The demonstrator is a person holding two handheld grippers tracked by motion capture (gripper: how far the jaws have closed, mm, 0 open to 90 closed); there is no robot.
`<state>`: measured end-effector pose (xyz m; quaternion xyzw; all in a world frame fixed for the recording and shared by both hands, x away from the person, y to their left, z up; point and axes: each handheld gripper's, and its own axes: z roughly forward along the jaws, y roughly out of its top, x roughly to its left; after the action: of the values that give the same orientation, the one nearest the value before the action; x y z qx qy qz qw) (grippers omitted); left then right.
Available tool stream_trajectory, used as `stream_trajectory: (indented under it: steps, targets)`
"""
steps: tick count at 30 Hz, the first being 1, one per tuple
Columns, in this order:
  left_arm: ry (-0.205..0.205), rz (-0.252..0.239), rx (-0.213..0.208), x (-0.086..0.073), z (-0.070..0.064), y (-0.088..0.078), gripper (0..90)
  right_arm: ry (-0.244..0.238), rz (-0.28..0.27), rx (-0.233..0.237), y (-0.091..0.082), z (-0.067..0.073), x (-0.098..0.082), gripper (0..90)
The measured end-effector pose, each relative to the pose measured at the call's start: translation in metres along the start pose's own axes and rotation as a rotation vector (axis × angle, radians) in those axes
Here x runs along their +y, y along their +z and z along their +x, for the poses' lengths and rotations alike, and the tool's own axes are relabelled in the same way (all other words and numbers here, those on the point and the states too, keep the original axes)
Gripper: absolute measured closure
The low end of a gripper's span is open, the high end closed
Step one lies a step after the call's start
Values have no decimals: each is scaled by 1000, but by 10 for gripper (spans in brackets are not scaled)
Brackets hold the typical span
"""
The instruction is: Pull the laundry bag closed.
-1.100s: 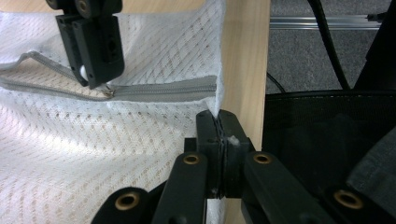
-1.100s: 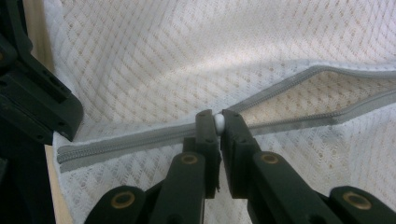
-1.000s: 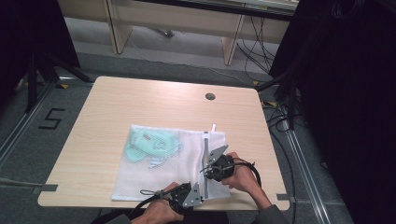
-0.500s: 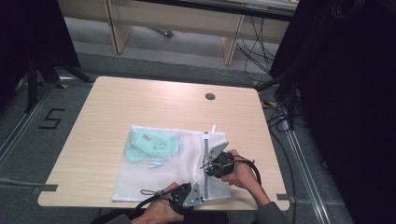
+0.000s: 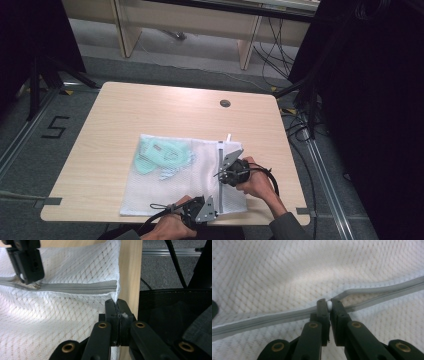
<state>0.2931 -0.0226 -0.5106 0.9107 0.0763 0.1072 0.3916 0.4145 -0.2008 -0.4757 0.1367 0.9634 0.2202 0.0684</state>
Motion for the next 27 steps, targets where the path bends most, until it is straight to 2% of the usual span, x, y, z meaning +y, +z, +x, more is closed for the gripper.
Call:
stream_trajectory:
  steps: [2,6,13,21,26,27]
  targets:
    - [-6,-4,4,-1,1,0,889,3,-3,10,0,-1,1,862]
    - [-18,-10,4,-1,2,-1,889,0,-6,2,2,-4,2,862]
    - [-7,1,9,-2,4,-3,890,8,-12,-5,4,-9,4,862]
    - [-38,-14,3,-4,7,-5,891,2,-33,-20,7,-16,7,862]
    - [-34,0,1,-4,9,-6,891,16,-32,-23,10,-21,9,862]
    - [-50,-17,-8,-5,8,-5,891,13,-36,-32,11,-22,10,862]
